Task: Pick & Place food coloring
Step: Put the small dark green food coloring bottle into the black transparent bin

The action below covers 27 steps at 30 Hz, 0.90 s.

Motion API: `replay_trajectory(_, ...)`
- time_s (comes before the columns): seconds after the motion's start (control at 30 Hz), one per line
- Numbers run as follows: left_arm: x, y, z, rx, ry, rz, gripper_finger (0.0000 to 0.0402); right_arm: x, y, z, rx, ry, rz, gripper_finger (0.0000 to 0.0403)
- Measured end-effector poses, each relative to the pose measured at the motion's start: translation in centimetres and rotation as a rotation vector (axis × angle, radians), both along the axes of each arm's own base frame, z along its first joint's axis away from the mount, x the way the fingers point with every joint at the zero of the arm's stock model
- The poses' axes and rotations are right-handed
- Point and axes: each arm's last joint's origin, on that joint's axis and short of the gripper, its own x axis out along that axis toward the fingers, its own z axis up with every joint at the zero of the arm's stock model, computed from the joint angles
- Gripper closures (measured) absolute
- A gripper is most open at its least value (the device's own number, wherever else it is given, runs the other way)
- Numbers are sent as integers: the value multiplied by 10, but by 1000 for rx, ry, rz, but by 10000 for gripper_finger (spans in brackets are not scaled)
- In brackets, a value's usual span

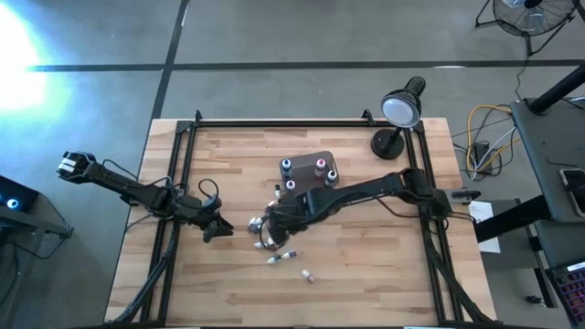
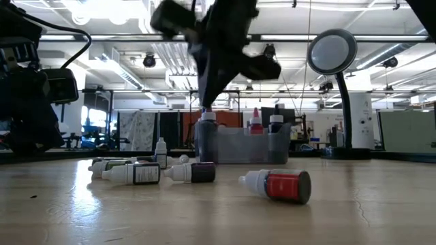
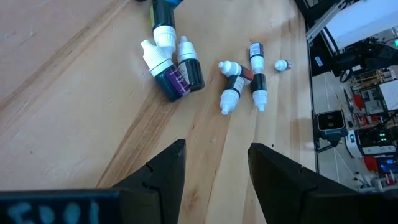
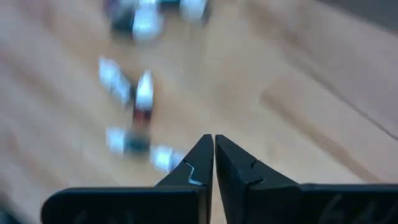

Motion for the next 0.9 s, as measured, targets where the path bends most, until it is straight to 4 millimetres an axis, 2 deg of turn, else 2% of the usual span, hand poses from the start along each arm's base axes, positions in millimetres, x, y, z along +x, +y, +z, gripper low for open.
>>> replay_trajectory(0.1,0,0,0,0,0,0,250,-7,8,13,82,66,154,372)
replay_trajectory(0.2,0,0,0,0,0,0,250,-11,23,14,204,92,233,331)
replay_trajectory(0.4,0,0,0,0,0,0,250,-16,53,-9,288,96,189,222)
replay_trajectory(0.53,0,0,0,0,0,0,250,-20,65,-26,296,104,150,173)
replay_trajectory(0.67,0,0,0,0,0,0,250,-26,75,-39,273,127,143,154)
replay_trajectory(0.9,0,0,0,0,-1,0,250,-31,87,-61,209,167,153,162)
